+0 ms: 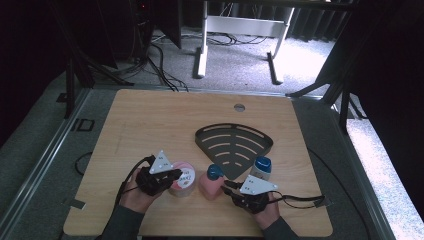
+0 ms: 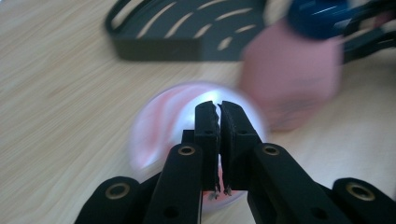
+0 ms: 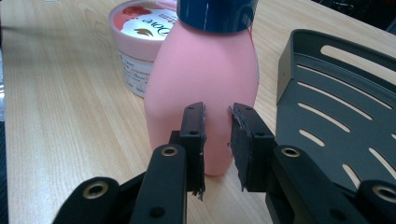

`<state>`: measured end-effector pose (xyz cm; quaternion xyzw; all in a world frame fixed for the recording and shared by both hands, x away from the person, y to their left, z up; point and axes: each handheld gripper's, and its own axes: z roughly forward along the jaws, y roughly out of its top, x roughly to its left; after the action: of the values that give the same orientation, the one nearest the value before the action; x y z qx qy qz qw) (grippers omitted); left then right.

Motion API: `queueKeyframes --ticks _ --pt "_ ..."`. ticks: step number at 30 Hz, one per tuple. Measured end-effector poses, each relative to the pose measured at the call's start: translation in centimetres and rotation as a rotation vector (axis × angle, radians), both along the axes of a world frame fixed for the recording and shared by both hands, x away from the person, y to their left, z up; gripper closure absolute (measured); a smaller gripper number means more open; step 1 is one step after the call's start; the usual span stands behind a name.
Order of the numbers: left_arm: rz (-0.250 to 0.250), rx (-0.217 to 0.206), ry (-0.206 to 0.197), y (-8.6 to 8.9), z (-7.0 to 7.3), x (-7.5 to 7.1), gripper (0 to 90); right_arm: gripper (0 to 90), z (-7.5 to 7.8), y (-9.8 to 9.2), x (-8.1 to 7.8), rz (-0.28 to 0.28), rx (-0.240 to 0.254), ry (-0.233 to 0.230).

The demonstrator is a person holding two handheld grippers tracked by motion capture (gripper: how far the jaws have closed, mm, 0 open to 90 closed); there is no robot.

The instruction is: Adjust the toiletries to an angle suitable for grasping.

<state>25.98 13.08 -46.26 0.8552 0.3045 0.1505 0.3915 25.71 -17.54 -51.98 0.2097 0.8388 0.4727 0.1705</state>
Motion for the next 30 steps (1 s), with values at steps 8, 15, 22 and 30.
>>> queueKeyframes --ticks 8,15,22,30 --pt "-0.055 -0.024 -0.025 -1.3 -0.2 -0.4 85.8 73.9 0.1 0.1 0.2 -0.005 -0.010 -0.009" --pt "-0.101 -0.001 -0.068 -3.4 0.5 -0.8 85.8 73.0 0.7 -0.6 0.0 0.001 0.002 -0.020" --pt "-0.195 -0.034 -0.036 -6.2 0.4 -1.0 85.7 71.7 0.6 -1.9 -0.5 -0.002 0.000 -0.019" --pt "-0.259 -0.038 -0.034 -9.4 -0.9 -0.3 86.1 71.8 0.6 -2.9 -0.8 -0.013 0.004 -0.020"
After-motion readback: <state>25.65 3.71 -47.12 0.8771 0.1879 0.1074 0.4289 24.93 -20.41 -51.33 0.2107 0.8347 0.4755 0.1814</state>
